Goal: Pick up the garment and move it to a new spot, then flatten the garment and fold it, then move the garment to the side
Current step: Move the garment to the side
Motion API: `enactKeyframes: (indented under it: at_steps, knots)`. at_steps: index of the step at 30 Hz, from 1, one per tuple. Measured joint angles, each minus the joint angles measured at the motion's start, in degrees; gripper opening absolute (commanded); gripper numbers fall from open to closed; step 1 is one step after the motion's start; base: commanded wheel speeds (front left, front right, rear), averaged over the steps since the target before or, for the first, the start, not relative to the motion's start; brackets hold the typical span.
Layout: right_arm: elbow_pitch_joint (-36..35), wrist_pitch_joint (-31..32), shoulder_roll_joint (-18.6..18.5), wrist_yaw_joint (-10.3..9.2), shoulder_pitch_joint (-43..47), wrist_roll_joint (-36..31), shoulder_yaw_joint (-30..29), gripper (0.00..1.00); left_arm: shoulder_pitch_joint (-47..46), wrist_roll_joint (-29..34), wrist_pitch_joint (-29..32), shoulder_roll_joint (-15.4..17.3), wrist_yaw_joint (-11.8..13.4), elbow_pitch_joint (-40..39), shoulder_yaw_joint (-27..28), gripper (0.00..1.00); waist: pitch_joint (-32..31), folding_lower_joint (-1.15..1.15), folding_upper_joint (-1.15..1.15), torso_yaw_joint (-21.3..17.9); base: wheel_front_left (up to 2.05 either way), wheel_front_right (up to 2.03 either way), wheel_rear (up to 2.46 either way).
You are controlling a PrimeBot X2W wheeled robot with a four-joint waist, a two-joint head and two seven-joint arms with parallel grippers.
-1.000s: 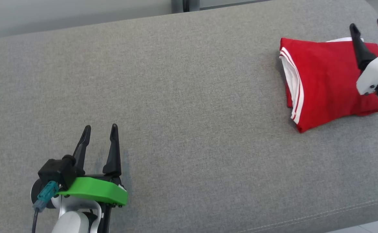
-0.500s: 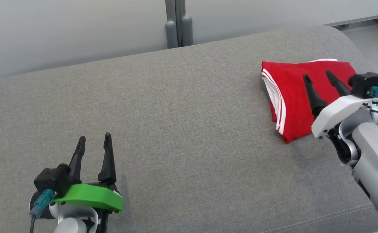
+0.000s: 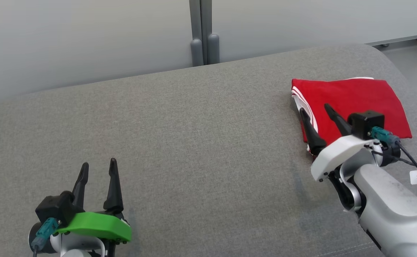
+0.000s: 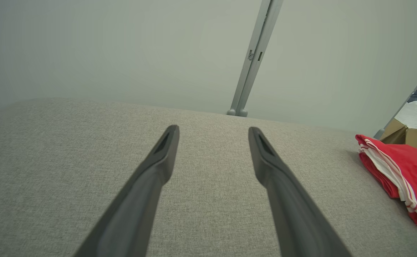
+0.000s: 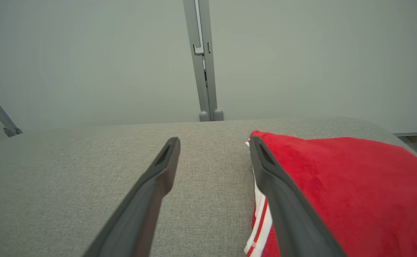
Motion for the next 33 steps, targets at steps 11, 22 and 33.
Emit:
enactKeyframes:
  at_steps: [11, 22, 33]
  knots:
    - [-5.9, -0.01, 2.53, -1.04, 6.43, -4.2, -2.75, 1.0, 1.96, 1.02, -0.49, -0.32, 0.19, 0.32, 1.35, 1.0, -1.13, 0.0, 0.0, 1.52, 0.0, 0.0, 0.0]
    - [-8.99, -0.01, 3.5, -1.12, 11.98, -7.36, -7.38, 1.0, 2.89, 1.68, -0.99, -0.75, 0.19, 0.14, 2.0, 1.0, -1.5, 0.0, 0.0, 2.23, 0.0, 0.0, 0.0]
    - [-10.53, -0.01, 4.38, -1.12, 14.88, -11.14, -10.65, 1.0, 4.08, 1.79, -1.01, -0.82, 0.19, -0.13, 2.26, 1.0, -1.78, 0.0, 0.0, 2.63, 0.0, 0.0, 0.0]
